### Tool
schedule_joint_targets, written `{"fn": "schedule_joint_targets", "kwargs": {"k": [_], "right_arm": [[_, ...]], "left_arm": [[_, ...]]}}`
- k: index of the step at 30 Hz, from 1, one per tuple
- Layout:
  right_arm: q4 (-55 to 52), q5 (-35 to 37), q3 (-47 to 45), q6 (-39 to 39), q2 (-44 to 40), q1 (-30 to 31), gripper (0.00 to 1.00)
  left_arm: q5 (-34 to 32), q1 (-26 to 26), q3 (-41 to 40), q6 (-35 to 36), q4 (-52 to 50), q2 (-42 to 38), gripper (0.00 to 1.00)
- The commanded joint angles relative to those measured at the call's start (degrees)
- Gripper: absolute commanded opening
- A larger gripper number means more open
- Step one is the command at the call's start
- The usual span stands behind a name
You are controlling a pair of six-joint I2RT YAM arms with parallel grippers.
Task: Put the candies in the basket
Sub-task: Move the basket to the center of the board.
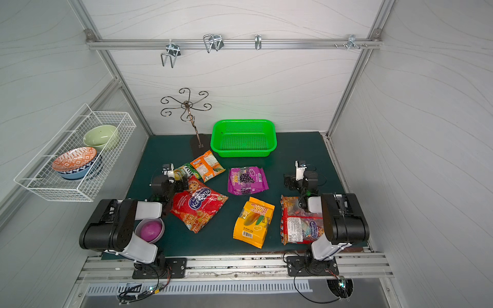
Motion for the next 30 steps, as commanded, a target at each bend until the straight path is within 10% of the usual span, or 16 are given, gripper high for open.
{"fn": "schedule_joint_targets", "kwargs": {"k": [1,6,17,23,30], "right_arm": [[-0.53,-0.46,0.31,0.29,-0.52,-0.23,0.99],[-1.69,0.88,1.02,1.44,-1.58,-0.73,0.99],[-49.73,9.18,17.92,8.02,-27.48,-3.88,0.99],[-75.0,29.44,28.58,36.68,-30.61,-4.02,0.99],[-73.12,17.59,30.31,37.36,-25.82,-6.14,0.99]], "left_arm": [[-0.62,-0.32,1.44,-0.36,2.58,0.23,1.0],[-0.61,-0.32,1.38,-0.43,2.59,0.19,1.0],[0.17,-1.2,2.49,1.7,-3.86,-5.67,1.0],[7.64,-1.2,11.55,2.06,-22.51,-4.12,1.0],[11.81,-0.62,17.58,6.32,-33.76,-8.38,1.0]]}}
